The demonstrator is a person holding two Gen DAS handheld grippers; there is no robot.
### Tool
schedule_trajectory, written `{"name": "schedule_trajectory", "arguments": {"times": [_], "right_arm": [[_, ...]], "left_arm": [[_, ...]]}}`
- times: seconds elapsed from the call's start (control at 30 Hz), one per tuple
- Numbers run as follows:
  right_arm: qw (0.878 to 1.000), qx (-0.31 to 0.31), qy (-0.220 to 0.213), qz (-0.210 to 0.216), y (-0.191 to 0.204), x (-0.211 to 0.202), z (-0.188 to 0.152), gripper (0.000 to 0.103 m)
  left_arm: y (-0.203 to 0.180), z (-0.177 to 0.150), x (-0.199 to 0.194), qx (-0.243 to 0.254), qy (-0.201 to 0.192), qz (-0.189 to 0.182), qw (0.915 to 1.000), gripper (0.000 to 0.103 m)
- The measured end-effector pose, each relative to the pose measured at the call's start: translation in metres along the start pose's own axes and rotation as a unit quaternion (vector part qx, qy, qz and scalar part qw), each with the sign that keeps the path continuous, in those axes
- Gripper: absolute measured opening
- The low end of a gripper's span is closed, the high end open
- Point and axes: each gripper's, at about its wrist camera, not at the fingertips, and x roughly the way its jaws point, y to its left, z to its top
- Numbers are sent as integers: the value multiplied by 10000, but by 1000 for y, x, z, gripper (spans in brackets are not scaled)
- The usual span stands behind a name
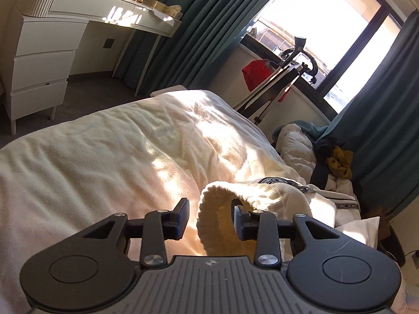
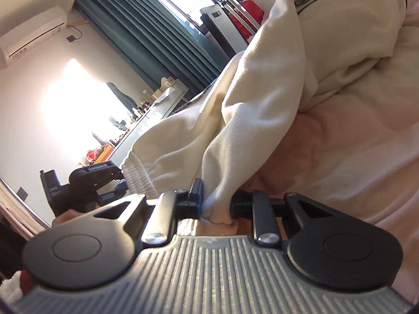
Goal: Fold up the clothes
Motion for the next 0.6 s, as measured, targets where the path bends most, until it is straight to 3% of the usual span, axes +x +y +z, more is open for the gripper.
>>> {"name": "schedule_trajectory", "arguments": {"times": [0.1,0.17,0.23,0.3,0.4,0.47,0.53,0.6], "right_arm": [[9999,-86,-94,-7,8,-5,3,18],[9999,-5,-131,-19,8,-11,2,18],[9998,93,-166,-29,7,-16,2,17],[9996,228,-178,-57,5,-19,2,17],[9987,462,-187,-82,1,-23,0,17],[9982,561,-206,-107,-3,-26,0,17],[9977,642,-206,-101,-5,-26,-1,17],[9975,671,-197,-85,-6,-26,-2,17]], "left_arm": [[10,-1,-6,-375,188,-205,9989,56],[17,-1,-13,-738,236,-319,9965,61],[18,-2,-22,-870,187,-278,9956,63],[19,-2,-28,-980,146,-277,9947,71],[23,-8,-34,-1504,143,-706,9860,81],[25,-13,-30,-1910,288,-1303,9725,88],[20,-18,-25,-2092,444,-1658,9627,91],[9,-20,-21,-1793,503,-1567,9699,92]]}}
